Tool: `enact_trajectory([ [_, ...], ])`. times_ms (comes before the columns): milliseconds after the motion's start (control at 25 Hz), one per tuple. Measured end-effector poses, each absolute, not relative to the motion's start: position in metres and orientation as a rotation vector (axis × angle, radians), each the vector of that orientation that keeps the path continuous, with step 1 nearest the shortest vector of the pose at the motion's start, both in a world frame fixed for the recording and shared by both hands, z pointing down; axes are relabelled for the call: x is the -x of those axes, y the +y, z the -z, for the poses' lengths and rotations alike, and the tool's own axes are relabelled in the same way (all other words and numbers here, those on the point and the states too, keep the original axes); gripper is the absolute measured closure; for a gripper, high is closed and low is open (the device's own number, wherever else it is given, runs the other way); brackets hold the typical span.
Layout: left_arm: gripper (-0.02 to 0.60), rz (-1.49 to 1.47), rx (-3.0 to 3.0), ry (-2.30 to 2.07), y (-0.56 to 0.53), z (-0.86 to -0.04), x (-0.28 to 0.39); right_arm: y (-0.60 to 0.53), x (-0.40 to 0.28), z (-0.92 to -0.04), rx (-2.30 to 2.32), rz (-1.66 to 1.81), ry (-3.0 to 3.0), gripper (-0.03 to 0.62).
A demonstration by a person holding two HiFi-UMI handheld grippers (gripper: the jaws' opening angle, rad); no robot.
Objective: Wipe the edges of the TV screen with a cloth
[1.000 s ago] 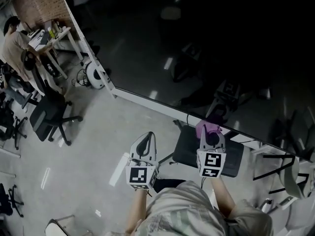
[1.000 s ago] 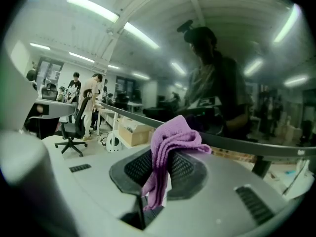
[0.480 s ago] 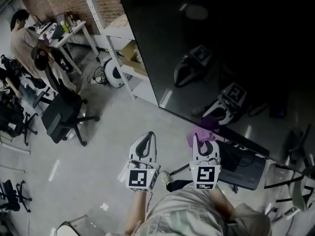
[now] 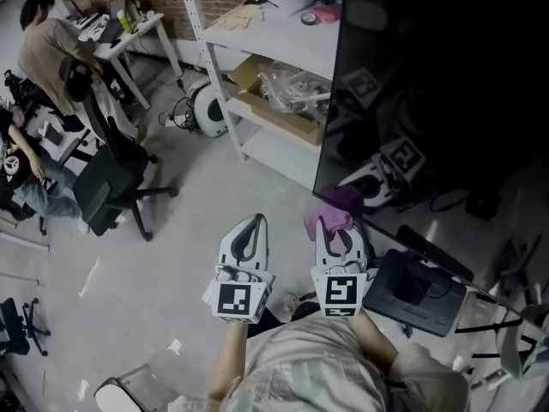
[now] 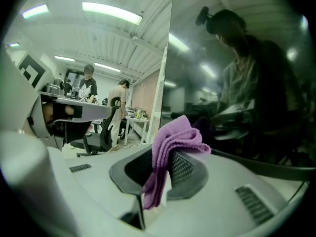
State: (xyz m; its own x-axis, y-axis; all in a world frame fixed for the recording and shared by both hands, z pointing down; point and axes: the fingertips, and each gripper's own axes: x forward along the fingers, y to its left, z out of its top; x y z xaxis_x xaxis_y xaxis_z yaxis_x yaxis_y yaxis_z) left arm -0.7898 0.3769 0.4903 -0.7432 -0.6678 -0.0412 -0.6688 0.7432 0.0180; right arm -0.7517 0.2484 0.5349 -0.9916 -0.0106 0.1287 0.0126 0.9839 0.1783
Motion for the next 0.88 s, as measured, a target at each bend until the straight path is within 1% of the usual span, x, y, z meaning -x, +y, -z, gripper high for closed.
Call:
enact_trajectory([
  [160, 0.566, -0.094, 1.203, 2.863, 0.382, -0.487, 0.811, 0.269, 0.772, -0.534, -0.047, 0.249, -3.014, 0.531],
  [360, 0.566, -0.104, 1.408, 2.742, 0.378, -0.483, 0.843, 0.281, 0.786, -0.533, -0.227, 0.229, -3.018, 0.531],
  [600, 0.566, -0.056, 1.708, 2.577, 0.387, -0.478, 0.885, 0.286, 0.805, -0.527, -0.602, 0.145, -2.965, 0.531],
  [760, 0.566, -0.072, 1.921, 2.413, 0.383, -0.468, 0.907, 0.284, 0.814, -0.526, -0.891, 0.186, -2.864, 0.531],
  [880, 0.566, -0.073, 2.003, 2.32, 0.382, -0.459, 0.92, 0.285, 0.827, -0.523, -1.014, 0.171, -2.825, 0.531],
])
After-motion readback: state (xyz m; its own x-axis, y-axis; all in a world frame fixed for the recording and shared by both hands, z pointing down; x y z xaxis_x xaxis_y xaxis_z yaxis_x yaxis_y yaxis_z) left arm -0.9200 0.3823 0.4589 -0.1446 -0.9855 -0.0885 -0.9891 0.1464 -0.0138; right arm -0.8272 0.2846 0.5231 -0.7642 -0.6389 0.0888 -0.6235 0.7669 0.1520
